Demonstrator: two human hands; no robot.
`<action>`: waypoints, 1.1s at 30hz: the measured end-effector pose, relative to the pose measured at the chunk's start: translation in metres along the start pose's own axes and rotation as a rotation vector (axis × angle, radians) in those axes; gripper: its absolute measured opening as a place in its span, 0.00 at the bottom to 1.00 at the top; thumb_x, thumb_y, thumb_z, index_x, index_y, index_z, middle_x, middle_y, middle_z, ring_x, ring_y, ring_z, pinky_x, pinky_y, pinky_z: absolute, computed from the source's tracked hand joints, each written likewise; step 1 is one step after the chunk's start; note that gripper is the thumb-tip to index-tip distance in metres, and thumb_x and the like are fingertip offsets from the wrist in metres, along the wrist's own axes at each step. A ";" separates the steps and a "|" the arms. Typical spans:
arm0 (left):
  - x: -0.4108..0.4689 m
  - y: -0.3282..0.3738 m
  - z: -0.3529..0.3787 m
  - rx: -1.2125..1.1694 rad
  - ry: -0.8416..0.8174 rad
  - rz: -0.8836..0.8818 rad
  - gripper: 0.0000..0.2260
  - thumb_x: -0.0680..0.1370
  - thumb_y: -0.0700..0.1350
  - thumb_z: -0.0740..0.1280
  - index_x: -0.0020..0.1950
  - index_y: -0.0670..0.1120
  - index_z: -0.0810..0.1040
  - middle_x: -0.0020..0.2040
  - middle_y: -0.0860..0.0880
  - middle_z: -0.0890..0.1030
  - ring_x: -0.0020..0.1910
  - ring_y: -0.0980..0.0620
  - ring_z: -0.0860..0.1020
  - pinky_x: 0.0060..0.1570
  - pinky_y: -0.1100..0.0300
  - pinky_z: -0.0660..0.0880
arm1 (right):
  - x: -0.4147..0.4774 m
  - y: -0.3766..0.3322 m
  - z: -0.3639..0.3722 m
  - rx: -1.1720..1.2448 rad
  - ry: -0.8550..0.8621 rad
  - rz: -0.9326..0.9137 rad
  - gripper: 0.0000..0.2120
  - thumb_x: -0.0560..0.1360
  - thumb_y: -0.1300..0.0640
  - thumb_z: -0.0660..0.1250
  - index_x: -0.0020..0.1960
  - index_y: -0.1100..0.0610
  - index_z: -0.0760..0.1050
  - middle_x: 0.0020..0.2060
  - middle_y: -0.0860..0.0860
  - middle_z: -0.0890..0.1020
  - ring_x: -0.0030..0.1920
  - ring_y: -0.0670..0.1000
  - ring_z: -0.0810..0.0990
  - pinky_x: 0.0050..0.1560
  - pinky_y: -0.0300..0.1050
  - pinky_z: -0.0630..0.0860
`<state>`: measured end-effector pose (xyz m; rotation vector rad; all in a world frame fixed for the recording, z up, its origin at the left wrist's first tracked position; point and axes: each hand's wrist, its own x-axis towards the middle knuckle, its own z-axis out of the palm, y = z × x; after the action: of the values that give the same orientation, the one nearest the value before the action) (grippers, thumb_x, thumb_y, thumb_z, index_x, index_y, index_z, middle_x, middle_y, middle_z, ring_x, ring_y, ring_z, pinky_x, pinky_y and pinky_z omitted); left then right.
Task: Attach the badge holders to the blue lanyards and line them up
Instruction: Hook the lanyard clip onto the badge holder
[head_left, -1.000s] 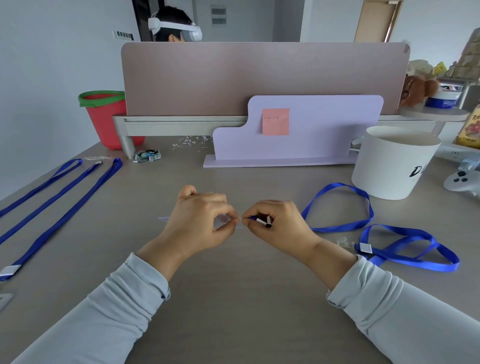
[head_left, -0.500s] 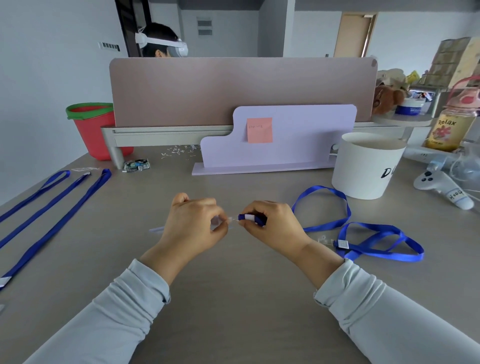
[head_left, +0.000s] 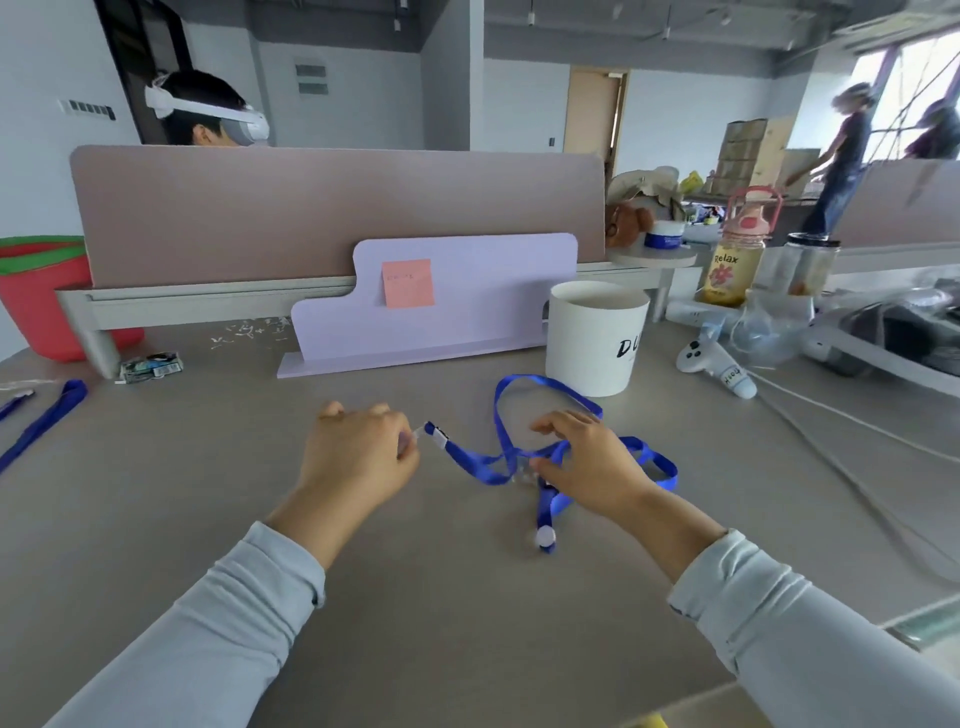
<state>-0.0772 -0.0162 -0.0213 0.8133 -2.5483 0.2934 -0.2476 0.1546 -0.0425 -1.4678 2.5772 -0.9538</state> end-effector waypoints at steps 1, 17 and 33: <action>0.005 0.005 0.001 0.011 -0.028 -0.015 0.09 0.77 0.51 0.58 0.44 0.52 0.76 0.46 0.52 0.79 0.40 0.49 0.76 0.52 0.58 0.62 | -0.003 0.008 -0.004 -0.028 -0.007 0.047 0.19 0.74 0.51 0.67 0.63 0.49 0.71 0.60 0.44 0.75 0.63 0.47 0.68 0.58 0.38 0.67; 0.061 0.048 0.038 -0.132 -0.099 -0.020 0.09 0.80 0.48 0.58 0.51 0.47 0.76 0.49 0.49 0.79 0.46 0.46 0.76 0.38 0.59 0.66 | -0.007 0.047 -0.006 -0.289 -0.067 0.235 0.19 0.73 0.38 0.62 0.56 0.49 0.73 0.56 0.48 0.73 0.60 0.52 0.67 0.56 0.46 0.68; 0.081 0.055 0.038 -0.312 0.010 -0.058 0.09 0.78 0.49 0.62 0.49 0.47 0.79 0.48 0.48 0.81 0.46 0.45 0.77 0.38 0.60 0.68 | 0.007 0.047 -0.059 0.342 0.222 0.317 0.08 0.72 0.60 0.68 0.49 0.51 0.74 0.39 0.48 0.77 0.32 0.45 0.73 0.30 0.32 0.69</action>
<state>-0.1820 -0.0250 -0.0200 0.7592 -2.4698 -0.1170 -0.3067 0.1954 -0.0170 -0.8830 2.5086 -1.4787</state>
